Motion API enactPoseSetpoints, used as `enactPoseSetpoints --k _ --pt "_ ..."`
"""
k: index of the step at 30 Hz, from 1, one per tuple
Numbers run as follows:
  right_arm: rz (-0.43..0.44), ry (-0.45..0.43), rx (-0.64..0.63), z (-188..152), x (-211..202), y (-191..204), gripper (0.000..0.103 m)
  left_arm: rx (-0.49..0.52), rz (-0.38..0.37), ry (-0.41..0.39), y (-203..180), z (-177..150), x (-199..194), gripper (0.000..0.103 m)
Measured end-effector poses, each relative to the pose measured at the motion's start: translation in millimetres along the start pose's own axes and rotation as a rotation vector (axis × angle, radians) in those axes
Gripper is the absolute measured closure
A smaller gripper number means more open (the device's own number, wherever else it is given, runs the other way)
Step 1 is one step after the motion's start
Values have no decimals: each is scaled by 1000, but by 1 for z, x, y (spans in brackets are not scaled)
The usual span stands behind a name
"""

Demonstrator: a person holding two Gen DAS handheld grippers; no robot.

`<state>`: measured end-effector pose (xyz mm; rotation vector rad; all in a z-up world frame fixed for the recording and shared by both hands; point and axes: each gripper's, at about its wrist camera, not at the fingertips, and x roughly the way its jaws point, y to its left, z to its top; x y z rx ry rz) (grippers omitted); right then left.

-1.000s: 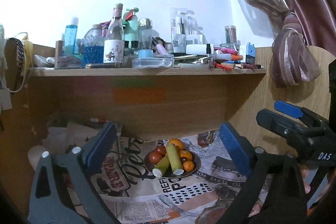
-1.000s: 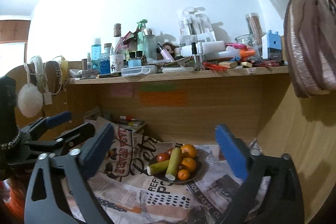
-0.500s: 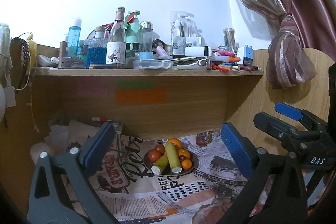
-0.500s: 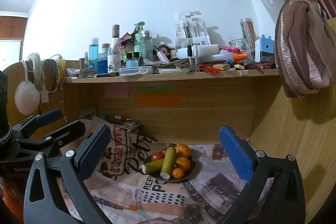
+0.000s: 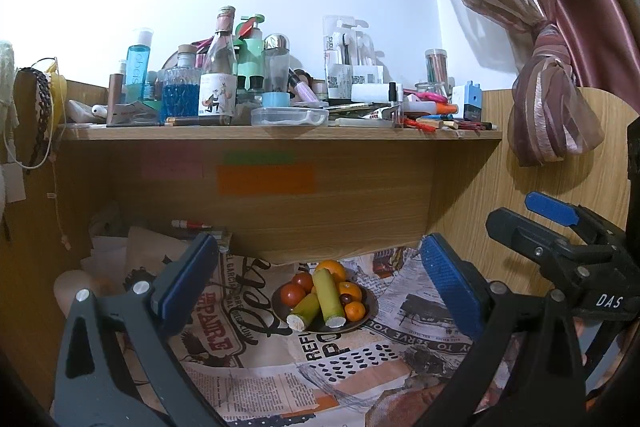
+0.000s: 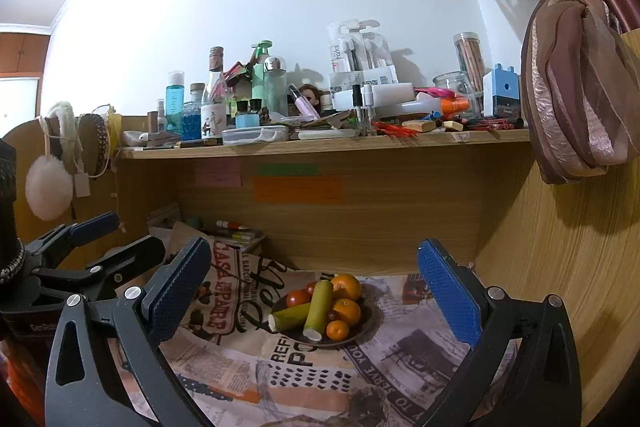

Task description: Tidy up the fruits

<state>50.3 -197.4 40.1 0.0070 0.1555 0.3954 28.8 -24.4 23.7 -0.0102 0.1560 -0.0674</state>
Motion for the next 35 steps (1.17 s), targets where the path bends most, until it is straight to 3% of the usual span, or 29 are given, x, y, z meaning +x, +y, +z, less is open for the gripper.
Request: enactPoseSetpoints --k 35 --pt "4 26 -3 -3 9 1 0 -38 -11 32 0 -4 8 0"
